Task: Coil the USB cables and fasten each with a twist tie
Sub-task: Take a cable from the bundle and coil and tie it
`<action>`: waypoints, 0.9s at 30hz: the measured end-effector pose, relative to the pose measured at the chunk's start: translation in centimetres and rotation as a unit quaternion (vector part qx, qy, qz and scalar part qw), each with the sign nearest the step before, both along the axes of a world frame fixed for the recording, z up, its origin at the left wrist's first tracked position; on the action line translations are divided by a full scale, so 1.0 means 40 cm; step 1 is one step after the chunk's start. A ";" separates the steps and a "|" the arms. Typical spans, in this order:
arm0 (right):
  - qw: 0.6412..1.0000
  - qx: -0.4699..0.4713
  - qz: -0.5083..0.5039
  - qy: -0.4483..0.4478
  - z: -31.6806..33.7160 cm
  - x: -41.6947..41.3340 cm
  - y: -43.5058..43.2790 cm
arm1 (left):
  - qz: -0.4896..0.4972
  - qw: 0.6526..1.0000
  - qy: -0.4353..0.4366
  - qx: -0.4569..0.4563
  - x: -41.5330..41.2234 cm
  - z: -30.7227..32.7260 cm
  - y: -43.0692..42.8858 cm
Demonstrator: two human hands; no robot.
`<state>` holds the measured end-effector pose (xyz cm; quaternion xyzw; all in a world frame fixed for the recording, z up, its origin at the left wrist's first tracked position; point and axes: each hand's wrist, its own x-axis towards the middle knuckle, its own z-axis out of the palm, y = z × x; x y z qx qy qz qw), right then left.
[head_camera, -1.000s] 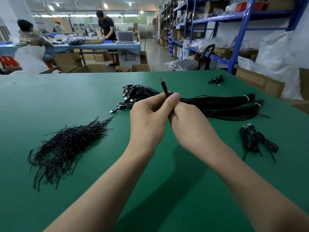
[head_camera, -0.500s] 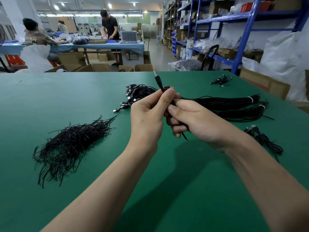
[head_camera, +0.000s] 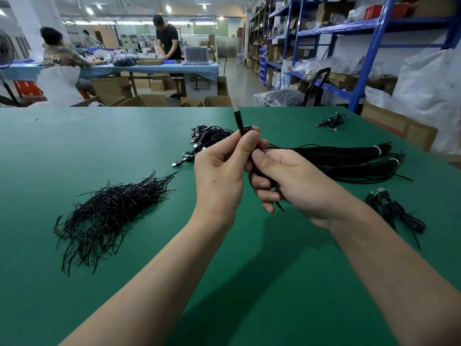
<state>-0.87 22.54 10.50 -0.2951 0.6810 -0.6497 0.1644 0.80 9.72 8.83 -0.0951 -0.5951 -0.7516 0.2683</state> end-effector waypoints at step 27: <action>0.980 0.005 -0.172 -0.103 -0.108 -0.006 -0.074 | 0.301 0.678 -0.292 -0.604 -0.278 -0.177 -0.394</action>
